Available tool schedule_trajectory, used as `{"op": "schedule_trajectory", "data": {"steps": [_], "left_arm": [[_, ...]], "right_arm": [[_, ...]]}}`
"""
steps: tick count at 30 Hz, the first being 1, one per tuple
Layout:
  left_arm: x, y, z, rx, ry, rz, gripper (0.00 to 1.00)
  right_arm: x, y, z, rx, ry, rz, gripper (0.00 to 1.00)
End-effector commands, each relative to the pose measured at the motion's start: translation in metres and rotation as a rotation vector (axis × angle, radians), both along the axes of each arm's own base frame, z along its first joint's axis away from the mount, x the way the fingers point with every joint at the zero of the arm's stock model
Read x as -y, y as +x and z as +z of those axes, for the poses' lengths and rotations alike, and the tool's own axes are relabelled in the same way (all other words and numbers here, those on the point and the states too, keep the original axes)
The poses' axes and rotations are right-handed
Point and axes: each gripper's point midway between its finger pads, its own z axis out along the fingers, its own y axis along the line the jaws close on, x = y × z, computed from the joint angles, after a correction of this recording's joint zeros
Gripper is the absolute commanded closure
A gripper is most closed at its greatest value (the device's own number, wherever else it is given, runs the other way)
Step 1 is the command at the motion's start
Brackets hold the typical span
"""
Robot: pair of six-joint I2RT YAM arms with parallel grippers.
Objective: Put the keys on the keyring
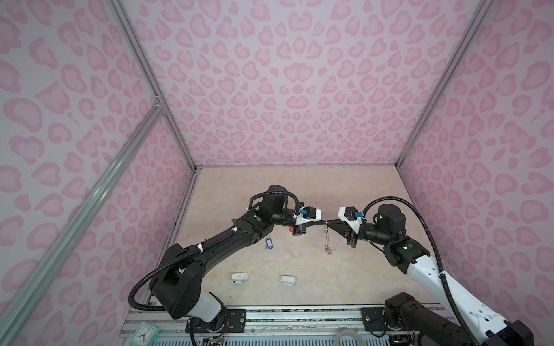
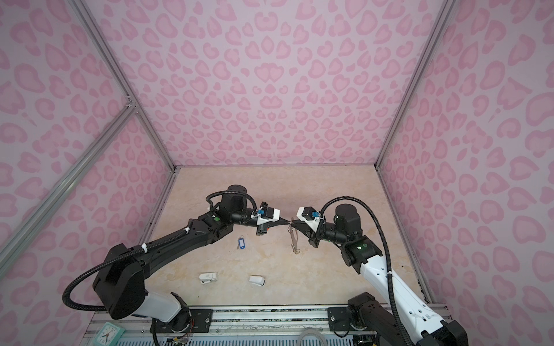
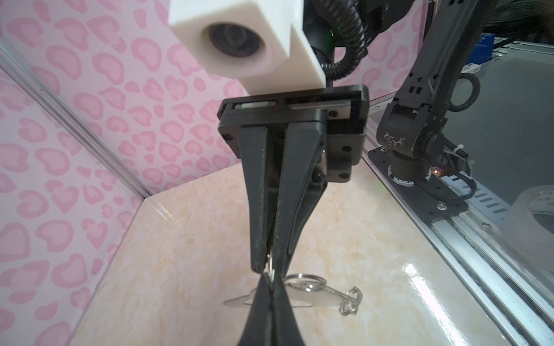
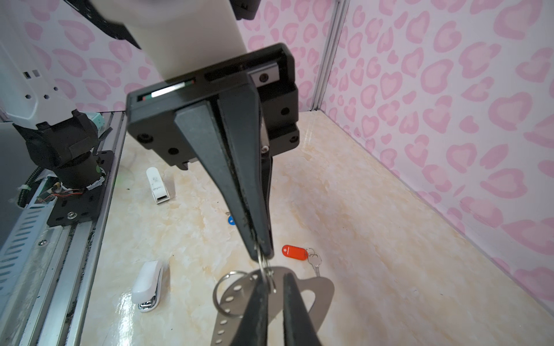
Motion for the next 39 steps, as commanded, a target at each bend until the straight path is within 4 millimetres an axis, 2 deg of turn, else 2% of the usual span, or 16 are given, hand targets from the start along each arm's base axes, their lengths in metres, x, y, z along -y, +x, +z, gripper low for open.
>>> {"op": "schedule_trajectory", "data": {"steps": [1,5,9,12,15,20,27,39], "left_arm": [[0.001,-0.005,0.001,-0.006,0.003,-0.044,0.96],[0.001,-0.005,0.000,-0.010,0.006,-0.048,0.96],[0.002,-0.003,-0.001,-0.012,0.015,-0.035,0.96],[-0.004,0.008,-0.006,0.007,0.063,0.057,0.73],[-0.017,0.017,-0.012,0.084,0.132,0.147,0.68],[-0.023,0.019,-0.010,0.149,0.169,0.188,0.68],[-0.009,0.015,-0.014,0.221,0.208,0.195,0.70],[0.002,0.019,-0.017,0.210,0.218,0.202,0.77]], "right_arm": [[-0.004,0.002,0.007,0.044,0.021,0.000,0.87],[-0.005,0.001,0.005,0.047,0.020,0.002,0.89],[-0.004,0.002,0.000,0.045,-0.004,-0.009,0.96],[-0.001,0.003,-0.008,0.029,-0.050,-0.032,1.00],[0.002,0.003,-0.015,0.002,-0.090,-0.048,1.00],[0.000,0.004,-0.019,-0.034,-0.118,-0.048,1.00],[-0.004,0.005,-0.023,-0.058,-0.157,-0.035,1.00],[-0.005,0.004,-0.024,-0.067,-0.164,-0.032,1.00]]}}
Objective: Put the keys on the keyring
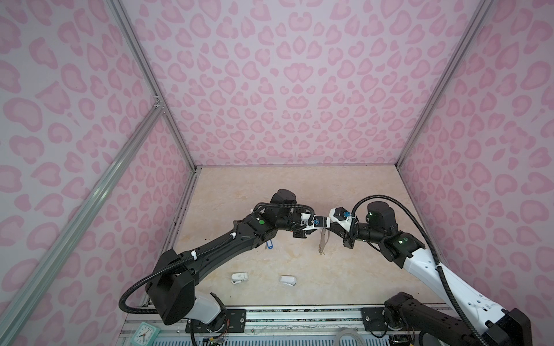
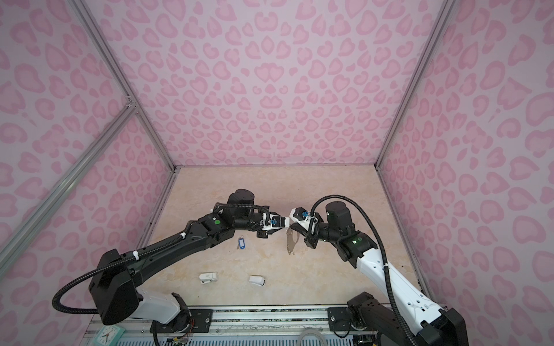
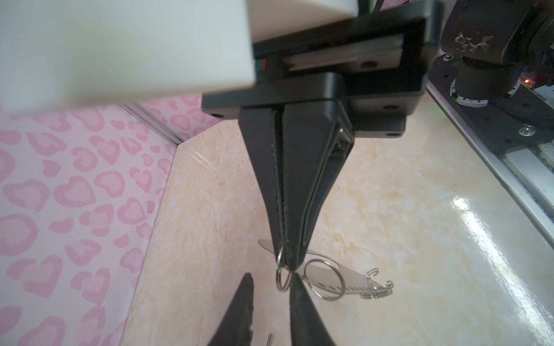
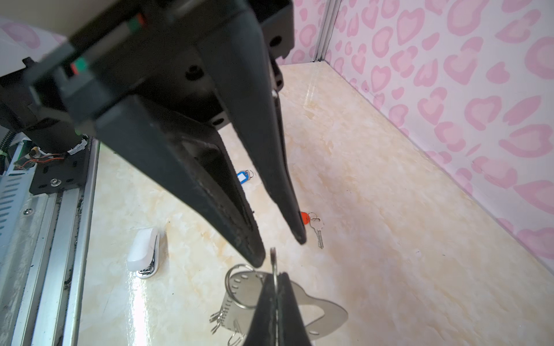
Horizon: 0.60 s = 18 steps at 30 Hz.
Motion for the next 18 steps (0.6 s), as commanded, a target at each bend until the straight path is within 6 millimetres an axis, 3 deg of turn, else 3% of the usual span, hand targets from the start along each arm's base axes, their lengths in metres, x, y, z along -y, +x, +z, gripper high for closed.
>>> {"op": "schedule_trajectory", "data": {"steps": [1,3,7,9,13,18], "left_arm": [[0.004,0.003,0.004,0.009,-0.010,-0.001,0.77],[0.006,0.004,0.004,0.003,-0.012,-0.003,0.79],[0.008,0.004,0.005,-0.003,-0.013,-0.010,0.95],[0.009,0.004,0.006,-0.014,-0.020,-0.011,0.97],[0.003,-0.004,0.023,-0.120,-0.126,-0.094,0.97],[-0.004,-0.010,0.031,-0.191,-0.179,-0.184,0.97]], "right_arm": [[-0.001,0.001,0.003,0.017,-0.001,0.003,1.00],[-0.001,0.001,0.003,0.015,-0.001,0.005,1.00],[-0.001,0.001,0.003,0.022,-0.002,0.005,1.00],[0.000,0.002,0.003,0.027,-0.007,-0.001,0.93],[0.007,0.000,0.002,0.072,-0.017,-0.019,0.67],[0.016,-0.005,0.003,0.129,0.022,-0.041,0.66]]}}
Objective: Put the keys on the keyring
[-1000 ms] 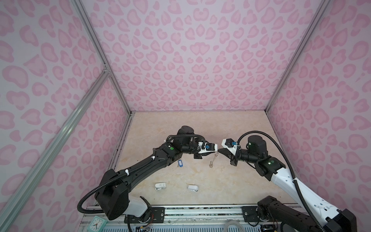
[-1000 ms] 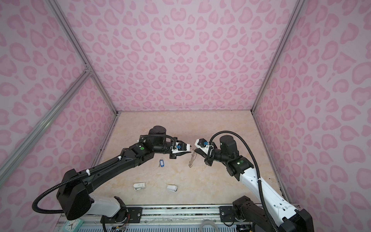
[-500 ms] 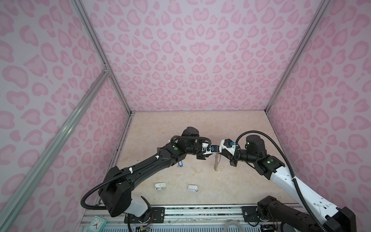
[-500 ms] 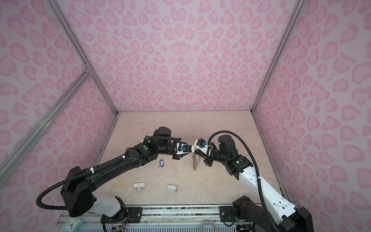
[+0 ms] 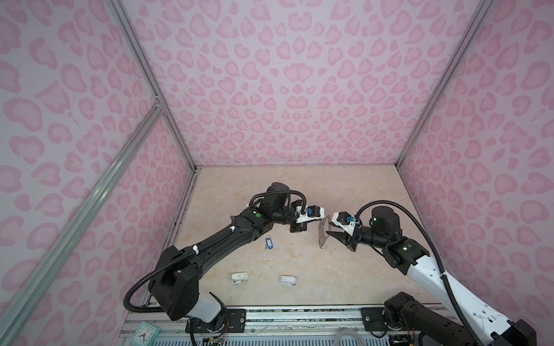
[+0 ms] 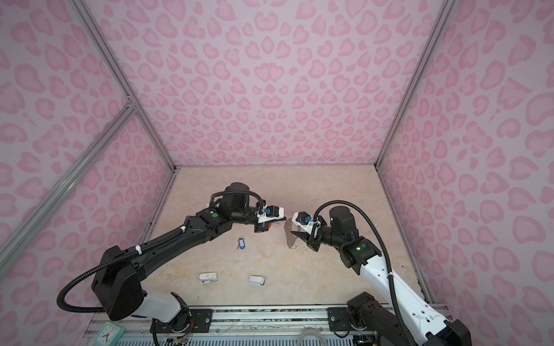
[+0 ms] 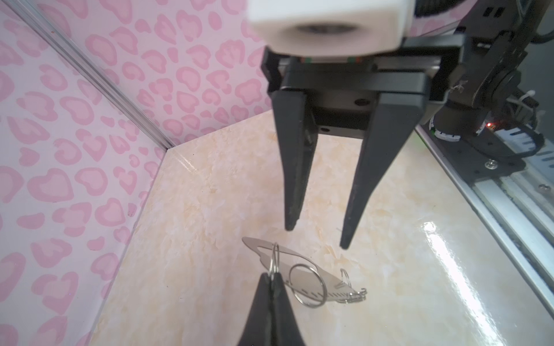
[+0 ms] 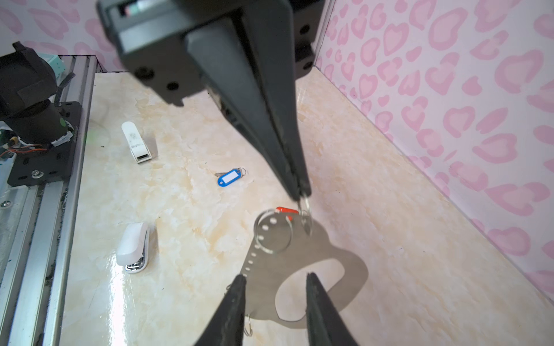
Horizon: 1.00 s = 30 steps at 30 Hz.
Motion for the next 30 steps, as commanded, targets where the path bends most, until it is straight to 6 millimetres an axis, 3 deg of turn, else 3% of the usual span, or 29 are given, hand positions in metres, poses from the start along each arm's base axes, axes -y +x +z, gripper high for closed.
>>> {"op": "schedule_trajectory", "data": {"steps": [1,9,18,30], "left_arm": [[0.006,-0.020,0.018,-0.054,-0.090,-0.141,0.97],[0.008,-0.023,0.013,-0.088,-0.100,-0.186,0.97],[0.009,-0.025,0.011,-0.090,-0.099,-0.190,0.97],[0.009,-0.023,0.010,-0.077,-0.093,-0.175,0.97]], "right_arm": [[0.003,0.002,0.008,0.064,0.030,-0.011,0.67],[0.005,0.003,0.032,0.146,0.097,-0.020,0.76],[-0.008,0.000,0.043,0.114,0.168,0.050,0.78],[-0.012,-0.007,0.035,0.069,0.151,0.094,0.80]]}}
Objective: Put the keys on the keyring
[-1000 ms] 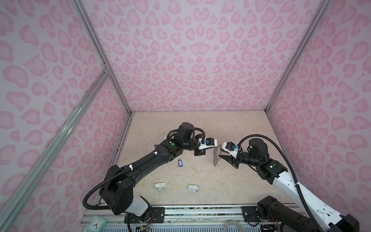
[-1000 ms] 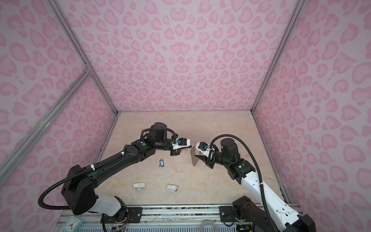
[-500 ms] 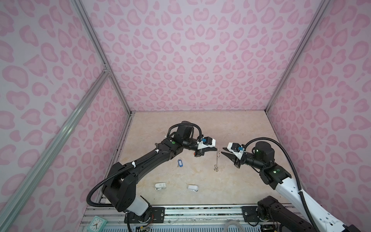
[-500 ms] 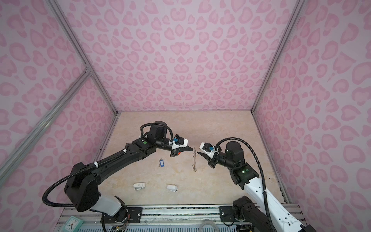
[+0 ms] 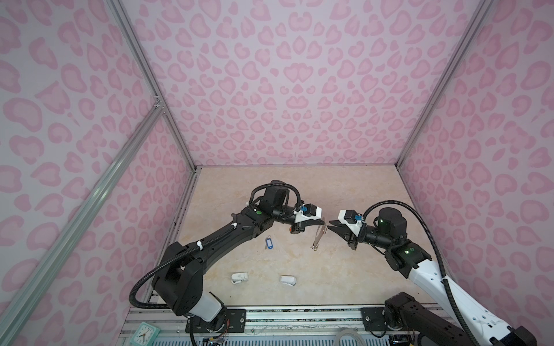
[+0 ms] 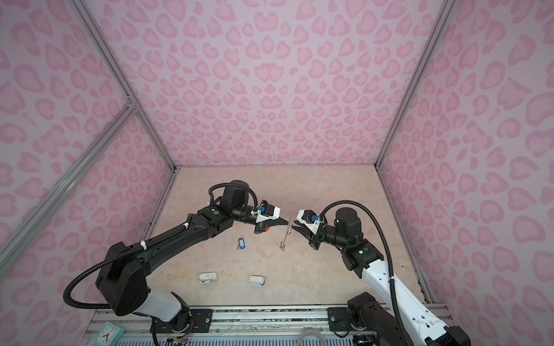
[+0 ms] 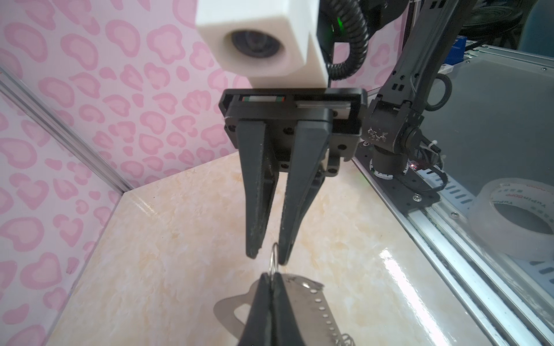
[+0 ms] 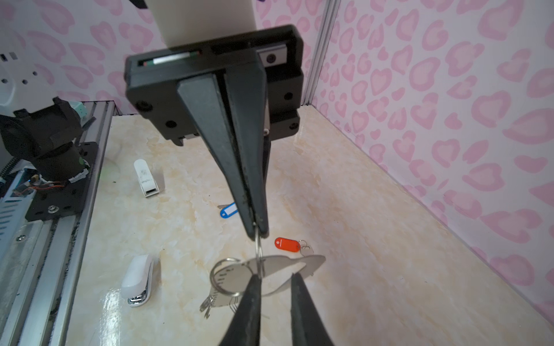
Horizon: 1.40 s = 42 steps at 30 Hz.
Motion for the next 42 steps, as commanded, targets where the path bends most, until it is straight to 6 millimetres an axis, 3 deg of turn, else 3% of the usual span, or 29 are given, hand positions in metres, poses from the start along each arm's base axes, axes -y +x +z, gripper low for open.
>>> {"op": "schedule_trajectory", "data": {"steps": [1,6,14,16,18,22,29,35,42], "left_arm": [[0.001,0.001,0.004,0.020,-0.016,-0.004,0.97],[0.003,-0.001,0.002,0.024,-0.015,-0.012,0.97],[0.004,-0.003,0.002,0.025,-0.012,-0.017,0.96],[0.003,0.004,-0.001,0.019,0.003,0.035,0.72],[-0.002,0.018,-0.004,0.010,0.021,0.131,0.65],[-0.030,0.054,-0.015,-0.089,0.052,0.368,0.41],[-0.089,0.095,-0.044,-0.366,0.128,0.817,0.36],[-0.146,0.096,-0.093,-0.567,0.293,1.155,0.40],[-0.189,0.065,-0.156,-0.745,0.546,1.356,0.50]], "right_arm": [[-0.002,-0.004,0.007,0.032,0.007,0.033,0.80],[-0.004,-0.004,0.010,0.035,0.024,0.036,0.84],[-0.004,-0.003,0.008,0.034,0.020,0.034,1.00],[-0.003,-0.002,0.008,0.037,0.020,0.024,1.00],[-0.002,-0.001,0.006,0.037,0.015,0.010,1.00],[0.002,0.000,0.001,0.033,0.004,-0.016,1.00],[0.006,0.009,-0.007,0.008,-0.021,-0.070,1.00],[0.015,0.022,-0.015,-0.073,-0.025,-0.173,1.00],[0.015,0.021,-0.024,-0.095,-0.035,-0.178,1.00]]}}
